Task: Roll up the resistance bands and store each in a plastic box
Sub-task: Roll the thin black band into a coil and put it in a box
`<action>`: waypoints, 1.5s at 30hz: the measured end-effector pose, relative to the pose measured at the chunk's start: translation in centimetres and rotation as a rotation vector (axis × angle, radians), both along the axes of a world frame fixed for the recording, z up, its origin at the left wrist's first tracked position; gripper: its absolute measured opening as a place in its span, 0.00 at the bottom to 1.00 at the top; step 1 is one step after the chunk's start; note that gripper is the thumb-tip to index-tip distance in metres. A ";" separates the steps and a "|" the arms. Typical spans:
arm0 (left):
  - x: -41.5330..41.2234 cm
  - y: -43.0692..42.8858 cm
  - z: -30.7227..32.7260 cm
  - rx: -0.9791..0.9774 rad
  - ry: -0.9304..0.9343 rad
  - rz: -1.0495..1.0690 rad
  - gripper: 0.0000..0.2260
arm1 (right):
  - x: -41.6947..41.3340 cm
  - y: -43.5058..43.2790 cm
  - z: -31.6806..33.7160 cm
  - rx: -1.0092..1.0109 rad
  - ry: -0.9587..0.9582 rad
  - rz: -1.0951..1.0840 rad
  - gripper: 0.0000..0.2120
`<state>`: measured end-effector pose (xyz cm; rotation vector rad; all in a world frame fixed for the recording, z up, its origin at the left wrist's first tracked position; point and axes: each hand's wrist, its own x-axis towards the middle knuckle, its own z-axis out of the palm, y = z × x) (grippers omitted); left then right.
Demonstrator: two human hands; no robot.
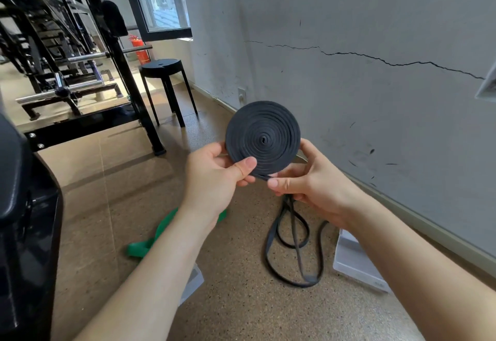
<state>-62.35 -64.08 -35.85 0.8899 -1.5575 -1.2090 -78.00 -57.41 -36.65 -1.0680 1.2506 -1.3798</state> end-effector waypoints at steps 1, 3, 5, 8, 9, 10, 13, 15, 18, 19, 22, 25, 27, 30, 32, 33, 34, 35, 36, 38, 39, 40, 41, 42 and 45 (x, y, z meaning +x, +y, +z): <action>0.3 -0.2 0.1 0.007 -0.003 0.007 0.10 | -0.2 0.2 0.2 0.020 0.009 0.016 0.37; 0.7 -0.6 0.2 0.028 -0.013 0.014 0.10 | -0.7 0.4 0.5 0.014 -0.028 0.014 0.36; 1.0 -0.9 0.2 0.042 -0.040 0.009 0.10 | -0.9 0.4 0.5 -0.014 -0.052 0.000 0.34; 1.0 -0.9 0.2 0.044 -0.080 -0.016 0.11 | -1.0 0.3 0.5 -0.040 -0.038 -0.018 0.31; 1.0 -1.0 0.2 0.043 -0.087 -0.023 0.12 | -1.1 0.2 0.5 -0.048 -0.036 -0.021 0.30; 1.0 -1.0 0.3 0.043 -0.090 -0.029 0.13 | -1.2 0.3 0.5 -0.055 -0.032 -0.021 0.29; 1.3 -1.2 0.4 0.031 -0.115 -0.029 0.14 | -1.2 0.3 0.5 -0.066 -0.033 -0.003 0.28; 1.4 -1.3 0.4 0.006 -0.149 -0.025 0.14 | -1.0 0.3 0.6 -0.068 -0.050 0.008 0.28; 1.3 -1.4 0.4 -0.018 -0.192 -0.025 0.14 | -1.0 0.2 0.4 -0.074 -0.002 -0.050 0.25; 1.3 -1.4 0.3 -0.019 -0.202 -0.025 0.14 | -1.0 0.2 0.4 -0.074 0.022 -0.081 0.24; 1.3 -1.3 0.0 0.009 -0.158 -0.026 0.14 | -0.7 -0.1 0.0 -0.093 0.001 -0.152 0.23; 0.6 -0.6 -0.4 0.122 0.032 -0.042 0.14 | -0.5 -0.4 -0.3 -0.139 -0.139 -0.222 0.21; -0.3 0.3 -0.6 0.195 0.135 -0.078 0.12 | -0.4 -0.5 -0.5 -0.150 -0.217 -0.247 0.20; -1.1 1.1 -1.0 0.175 0.124 -0.094 0.10 | 0.1 -0.5 -0.9 -0.155 -0.251 -0.247 0.18; -1.1 0.9 -0.8 0.138 0.099 -0.064 0.12 | 0.2 -0.5 -0.9 -0.150 -0.188 -0.210 0.18; -0.8 0.7 -0.6 0.119 0.075 -0.052 0.12 | 0.1 -0.4 -0.7 -0.134 -0.130 -0.168 0.20; -0.6 0.4 -0.4 0.097 0.044 -0.047 0.13 | -0.2 -0.3 -0.5 -0.108 -0.069 -0.116 0.24; -0.3 0.2 -0.2 0.079 0.008 -0.044 0.13 | -0.5 -0.2 -0.3 -0.076 -0.010 -0.066 0.28; 0.0 -0.1 0.0 0.066 -0.026 -0.039 0.14 | -0.8 0.0 -0.2 -0.043 0.045 -0.031 0.31; 0.5 -0.5 0.1 0.044 -0.097 -0.027 0.17 | -1.4 0.2 0.1 -0.006 0.119 -0.011 0.34; 0.7 -0.6 0.1 0.033 -0.132 -0.027 0.18 | -1.5 0.2 0.1 -0.002 0.140 -0.012 0.34; 0.8 -0.7 0.1 0.023 -0.165 -0.030 0.19 | -1.6 0.2 0.1 0.000 0.166 -0.012 0.34; 0.8 -0.8 0.1 0.010 -0.201 -0.033 0.19 | -1.7 0.2 0.1 0.002 0.198 -0.007 0.33; 0.9 -0.9 0.1 -0.005 -0.235 -0.037 0.19 | -1.7 0.1 0.1 0.008 0.230 0.004 0.33; 1.2 -1.3 0.2 -0.032 -0.306 -0.049 0.19 | -2.2 0.0 0.1 0.026 0.256 0.026 0.29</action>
